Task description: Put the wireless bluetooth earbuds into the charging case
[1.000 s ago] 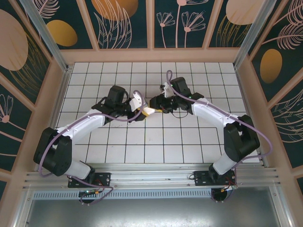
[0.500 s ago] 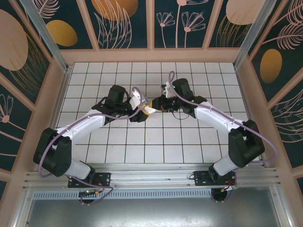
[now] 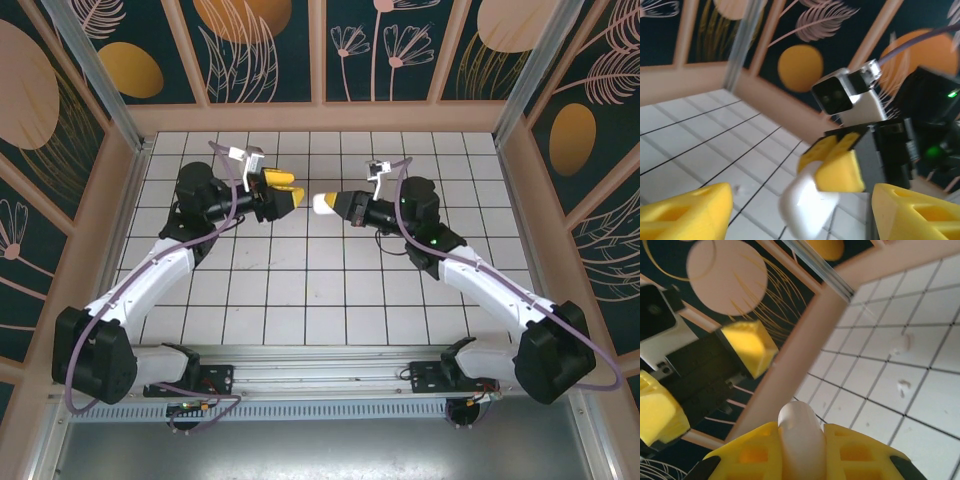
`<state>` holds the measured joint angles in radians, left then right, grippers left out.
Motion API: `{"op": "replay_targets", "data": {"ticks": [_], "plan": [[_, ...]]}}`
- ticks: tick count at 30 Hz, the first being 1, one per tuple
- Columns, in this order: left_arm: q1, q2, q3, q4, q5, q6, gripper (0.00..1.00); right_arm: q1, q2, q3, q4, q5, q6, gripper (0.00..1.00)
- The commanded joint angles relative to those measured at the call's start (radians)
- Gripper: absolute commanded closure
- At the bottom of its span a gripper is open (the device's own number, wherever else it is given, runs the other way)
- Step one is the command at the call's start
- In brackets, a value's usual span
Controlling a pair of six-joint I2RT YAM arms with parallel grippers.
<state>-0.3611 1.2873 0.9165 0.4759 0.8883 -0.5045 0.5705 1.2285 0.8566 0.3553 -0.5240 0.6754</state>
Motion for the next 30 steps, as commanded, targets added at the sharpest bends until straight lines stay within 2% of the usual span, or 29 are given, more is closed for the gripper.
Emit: {"op": "replay_targets", "data": {"ticks": [1,4,14,22,30], "plan": [[-0.001,-0.010,-0.047,0.317,0.087,-0.290,0.29,0.000,-0.023,-0.010,0.224,-0.007,0.040,0.95],[-0.001,-0.017,-0.040,0.283,0.087,-0.262,0.29,0.003,-0.020,0.000,0.264,-0.026,0.051,0.94],[-0.033,0.040,-0.005,0.299,0.118,-0.316,0.33,0.033,-0.019,0.040,0.287,-0.053,0.018,0.94],[-0.068,0.065,0.023,0.277,0.128,-0.316,0.40,0.040,-0.028,0.047,0.285,-0.027,0.000,0.94],[-0.077,0.065,0.023,0.276,0.121,-0.315,0.52,0.045,-0.026,0.065,0.271,-0.027,-0.011,0.94]]}}
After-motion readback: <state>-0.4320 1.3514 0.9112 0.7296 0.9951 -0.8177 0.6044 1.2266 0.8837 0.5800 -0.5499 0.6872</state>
